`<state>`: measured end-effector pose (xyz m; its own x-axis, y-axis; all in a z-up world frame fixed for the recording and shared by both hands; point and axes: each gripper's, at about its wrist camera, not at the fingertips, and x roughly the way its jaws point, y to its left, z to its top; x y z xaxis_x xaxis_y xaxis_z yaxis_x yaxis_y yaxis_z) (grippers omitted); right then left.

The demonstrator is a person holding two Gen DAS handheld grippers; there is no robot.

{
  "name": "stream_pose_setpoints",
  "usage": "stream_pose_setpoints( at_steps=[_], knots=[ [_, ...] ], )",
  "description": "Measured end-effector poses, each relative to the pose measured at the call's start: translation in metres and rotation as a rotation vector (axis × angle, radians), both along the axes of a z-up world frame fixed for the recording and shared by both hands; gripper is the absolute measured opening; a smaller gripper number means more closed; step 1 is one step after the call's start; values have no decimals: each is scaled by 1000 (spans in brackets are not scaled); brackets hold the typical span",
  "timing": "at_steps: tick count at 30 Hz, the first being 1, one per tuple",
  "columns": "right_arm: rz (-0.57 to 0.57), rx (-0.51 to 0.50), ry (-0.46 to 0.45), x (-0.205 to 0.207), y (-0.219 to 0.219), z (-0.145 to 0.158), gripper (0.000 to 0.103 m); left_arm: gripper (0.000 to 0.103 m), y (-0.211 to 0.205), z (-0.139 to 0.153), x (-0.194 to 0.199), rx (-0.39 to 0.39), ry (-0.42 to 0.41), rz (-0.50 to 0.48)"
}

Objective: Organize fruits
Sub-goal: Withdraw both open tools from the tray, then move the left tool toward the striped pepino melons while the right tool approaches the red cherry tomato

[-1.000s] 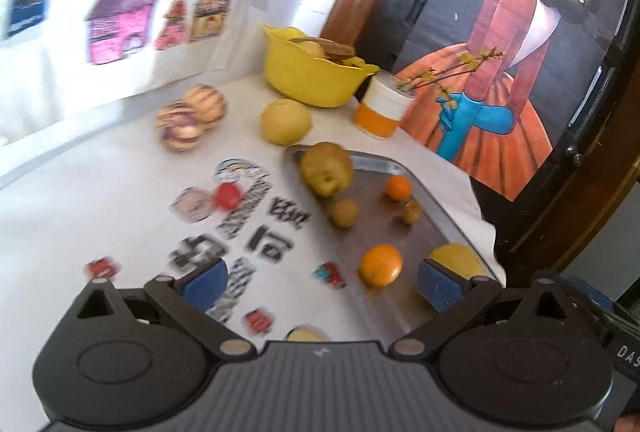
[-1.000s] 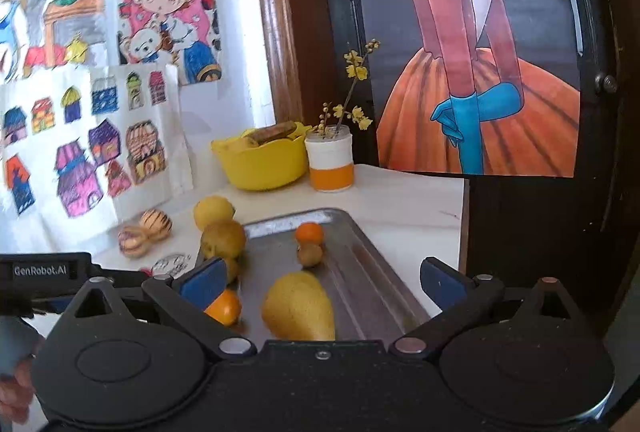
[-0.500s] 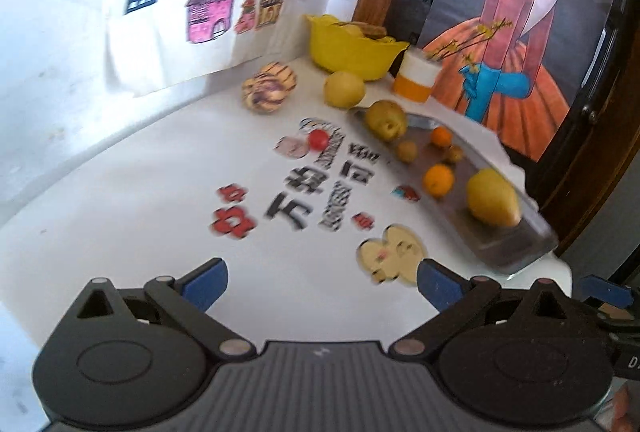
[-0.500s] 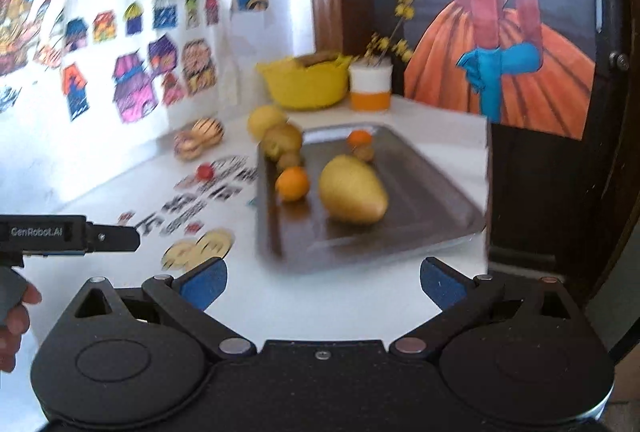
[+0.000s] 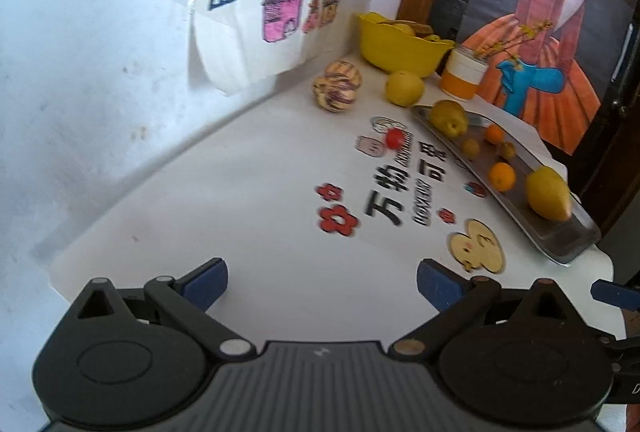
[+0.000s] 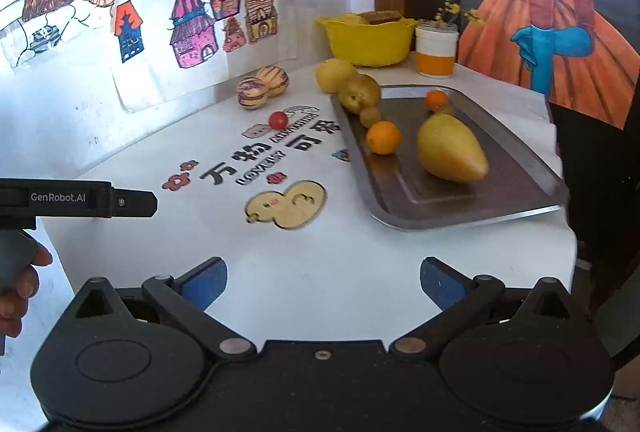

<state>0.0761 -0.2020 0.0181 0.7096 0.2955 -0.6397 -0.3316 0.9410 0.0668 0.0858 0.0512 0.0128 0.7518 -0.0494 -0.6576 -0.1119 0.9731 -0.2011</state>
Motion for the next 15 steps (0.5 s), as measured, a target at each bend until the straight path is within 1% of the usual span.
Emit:
stream_pose_setpoints(
  at_steps=[9,15],
  knots=[
    [52,-28,-20,36,32,4,102,102,24,0,26,11,-3,39],
    [109,-58,-62,63,52,3,102,102,27,5,57,0,-29,25]
  ],
)
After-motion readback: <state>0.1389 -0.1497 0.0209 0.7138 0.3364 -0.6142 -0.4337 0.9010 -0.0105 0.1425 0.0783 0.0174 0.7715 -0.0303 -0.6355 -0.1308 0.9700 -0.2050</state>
